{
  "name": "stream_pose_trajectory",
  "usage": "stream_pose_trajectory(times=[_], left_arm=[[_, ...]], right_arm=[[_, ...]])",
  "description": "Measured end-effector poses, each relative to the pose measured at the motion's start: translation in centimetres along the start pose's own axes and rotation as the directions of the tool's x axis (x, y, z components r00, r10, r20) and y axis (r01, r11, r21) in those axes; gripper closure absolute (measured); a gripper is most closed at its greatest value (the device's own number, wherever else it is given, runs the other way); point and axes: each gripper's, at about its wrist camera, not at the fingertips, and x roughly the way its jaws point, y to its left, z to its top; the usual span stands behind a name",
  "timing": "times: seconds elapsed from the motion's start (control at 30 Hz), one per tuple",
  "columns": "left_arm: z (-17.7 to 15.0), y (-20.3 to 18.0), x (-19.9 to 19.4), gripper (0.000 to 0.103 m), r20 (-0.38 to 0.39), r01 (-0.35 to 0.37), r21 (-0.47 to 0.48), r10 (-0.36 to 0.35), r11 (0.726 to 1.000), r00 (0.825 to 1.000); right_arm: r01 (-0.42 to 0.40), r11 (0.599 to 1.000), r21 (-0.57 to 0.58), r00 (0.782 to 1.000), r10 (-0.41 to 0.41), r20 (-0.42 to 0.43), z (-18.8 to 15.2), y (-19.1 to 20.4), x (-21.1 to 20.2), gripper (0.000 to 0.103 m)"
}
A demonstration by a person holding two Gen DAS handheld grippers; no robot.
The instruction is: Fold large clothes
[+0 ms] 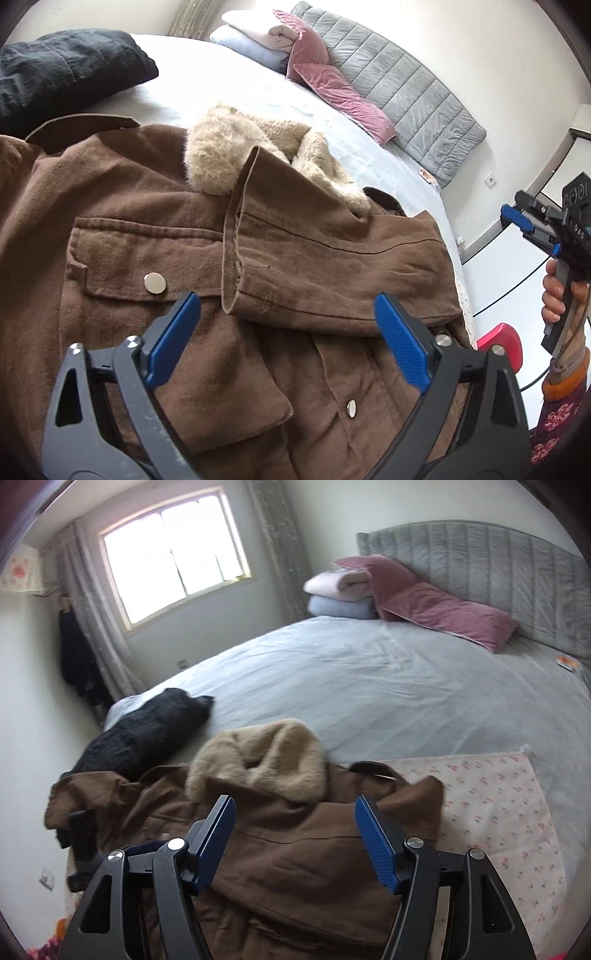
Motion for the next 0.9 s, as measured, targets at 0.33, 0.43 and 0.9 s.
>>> stream_pose_trajectory(times=[0.33,0.43,0.9], left_arm=[[6.1,0.0,6.5,0.06,-0.173,-0.14,0.037,0.145,0.989,0.974],[6.2,-0.3,6.6,0.094,-0.175,-0.179,0.073,0.189,0.981,0.966],[4.1,1.4,-0.1,0.033,-0.054,-0.116,-0.032,0.114,0.993,0.992]], right_arm=[[0.021,0.833,0.553,0.996,0.031,-0.085,-4.3,-17.5,9.4,0.035],[-0.024,0.801,0.599,0.995,0.077,-0.063,-5.0,-18.0,10.7,0.035],[0.009,0.854,0.521,0.995,0.044,-0.089,-3.4,-16.1,11.6,0.035]])
